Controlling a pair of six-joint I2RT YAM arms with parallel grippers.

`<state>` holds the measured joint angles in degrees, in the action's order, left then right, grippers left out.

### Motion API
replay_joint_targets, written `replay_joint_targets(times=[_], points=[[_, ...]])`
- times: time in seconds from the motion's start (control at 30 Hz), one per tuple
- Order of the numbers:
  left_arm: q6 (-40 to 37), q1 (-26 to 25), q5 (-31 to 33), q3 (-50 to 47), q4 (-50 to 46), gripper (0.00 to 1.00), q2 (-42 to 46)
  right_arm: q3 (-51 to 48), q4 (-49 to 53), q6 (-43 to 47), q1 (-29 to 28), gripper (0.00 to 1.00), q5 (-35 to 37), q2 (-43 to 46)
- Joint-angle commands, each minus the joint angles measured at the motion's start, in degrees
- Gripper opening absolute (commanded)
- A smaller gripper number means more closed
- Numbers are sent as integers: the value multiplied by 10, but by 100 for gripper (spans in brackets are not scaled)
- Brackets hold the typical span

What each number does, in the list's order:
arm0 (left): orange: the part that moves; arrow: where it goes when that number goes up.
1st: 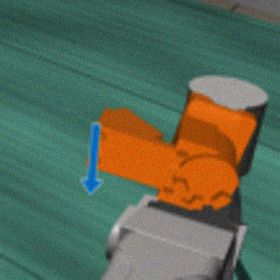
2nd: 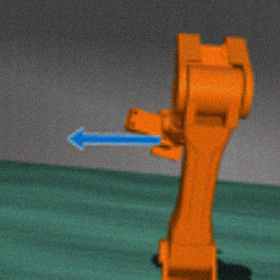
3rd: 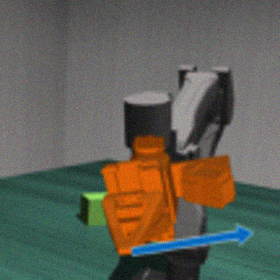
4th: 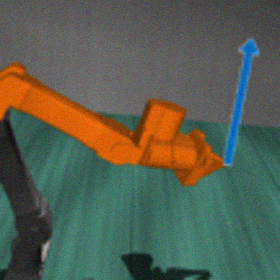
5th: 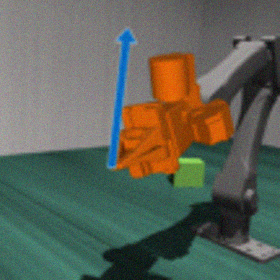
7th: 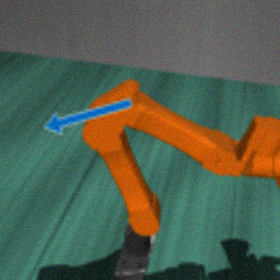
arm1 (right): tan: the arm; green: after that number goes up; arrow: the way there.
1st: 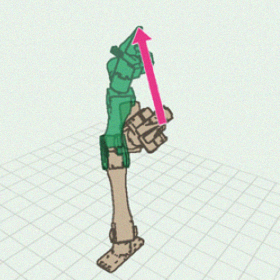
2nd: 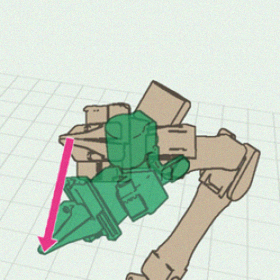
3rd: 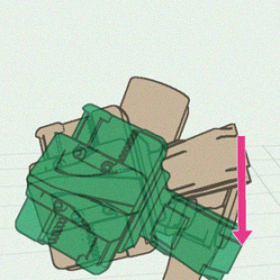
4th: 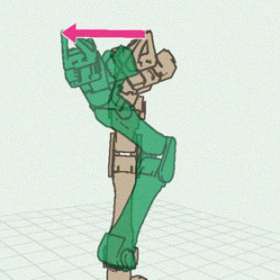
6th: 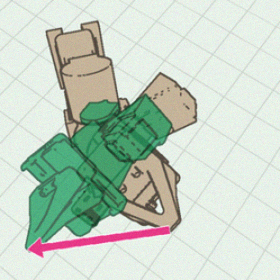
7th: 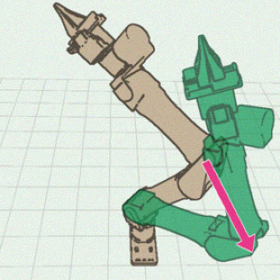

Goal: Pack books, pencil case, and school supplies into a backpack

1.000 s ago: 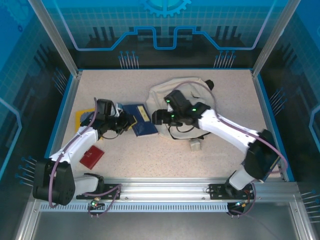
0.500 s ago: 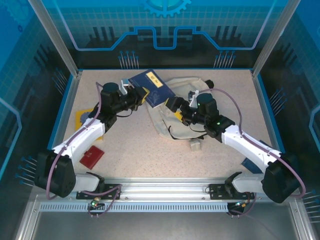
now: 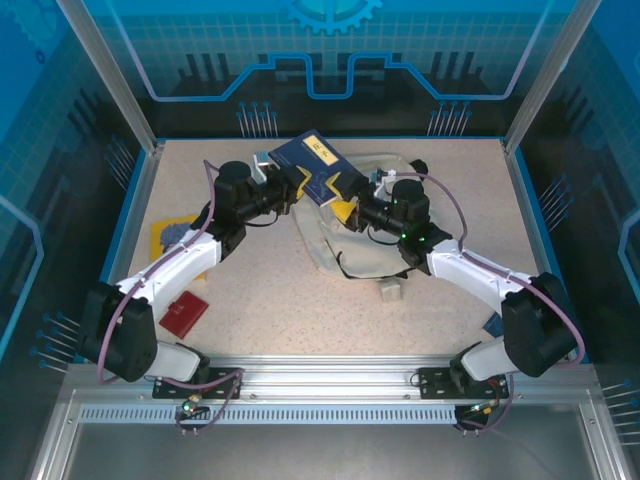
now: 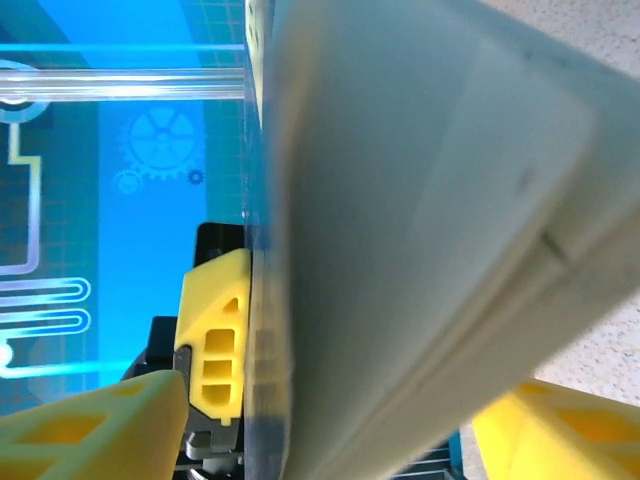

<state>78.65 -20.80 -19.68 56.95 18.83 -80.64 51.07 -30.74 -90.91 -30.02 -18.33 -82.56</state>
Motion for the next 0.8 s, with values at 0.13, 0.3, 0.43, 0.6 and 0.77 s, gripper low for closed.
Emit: replay_joint_targets(times=[0.13,0.3,0.43,0.6,0.77], points=[[7,-2,10,6,38,0,6,-4,-112,-60,5,64,25,-18],[9,-2,9,5,38,0,7,-15,-118,-87,5,45,37,-26],[7,-2,10,-1,36,1,9,-29,-72,-80,6,22,56,-4],[-32,-2,-3,11,-21,40,8,-11,68,-17,14,2,68,40],[-178,-4,-8,59,-198,72,0,39,282,115,48,0,89,96]])
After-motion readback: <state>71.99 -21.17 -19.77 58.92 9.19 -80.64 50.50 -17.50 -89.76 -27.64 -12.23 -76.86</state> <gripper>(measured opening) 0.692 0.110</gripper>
